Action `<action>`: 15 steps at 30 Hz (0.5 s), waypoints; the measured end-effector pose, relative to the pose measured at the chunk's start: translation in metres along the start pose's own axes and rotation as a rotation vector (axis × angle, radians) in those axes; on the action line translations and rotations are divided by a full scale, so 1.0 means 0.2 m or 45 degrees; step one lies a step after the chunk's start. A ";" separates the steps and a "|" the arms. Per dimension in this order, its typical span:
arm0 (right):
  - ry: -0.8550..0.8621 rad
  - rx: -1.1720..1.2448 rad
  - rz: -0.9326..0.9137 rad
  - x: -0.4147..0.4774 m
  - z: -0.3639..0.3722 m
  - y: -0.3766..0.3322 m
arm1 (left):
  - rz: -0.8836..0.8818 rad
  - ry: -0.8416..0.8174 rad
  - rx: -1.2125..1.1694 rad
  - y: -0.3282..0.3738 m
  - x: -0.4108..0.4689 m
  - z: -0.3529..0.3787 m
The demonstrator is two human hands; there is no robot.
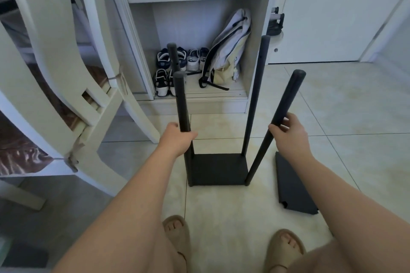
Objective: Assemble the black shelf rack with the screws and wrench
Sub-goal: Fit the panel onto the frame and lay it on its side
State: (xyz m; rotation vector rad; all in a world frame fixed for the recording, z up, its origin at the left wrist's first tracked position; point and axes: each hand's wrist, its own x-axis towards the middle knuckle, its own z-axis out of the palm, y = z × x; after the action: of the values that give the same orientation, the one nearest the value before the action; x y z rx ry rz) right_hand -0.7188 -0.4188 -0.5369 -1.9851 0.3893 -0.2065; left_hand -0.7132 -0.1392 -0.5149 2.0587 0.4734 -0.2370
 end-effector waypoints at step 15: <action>-0.274 -0.594 0.107 0.01 -0.46 0.46 | 0.290 -0.865 0.707 0.12 -0.12 0.81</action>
State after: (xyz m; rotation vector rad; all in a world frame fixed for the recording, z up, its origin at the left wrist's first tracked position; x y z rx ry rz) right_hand -0.7620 -0.5338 -0.5798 -2.4125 0.4054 0.1672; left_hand -0.7215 -0.2960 -0.5696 2.3557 -0.2779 -0.9731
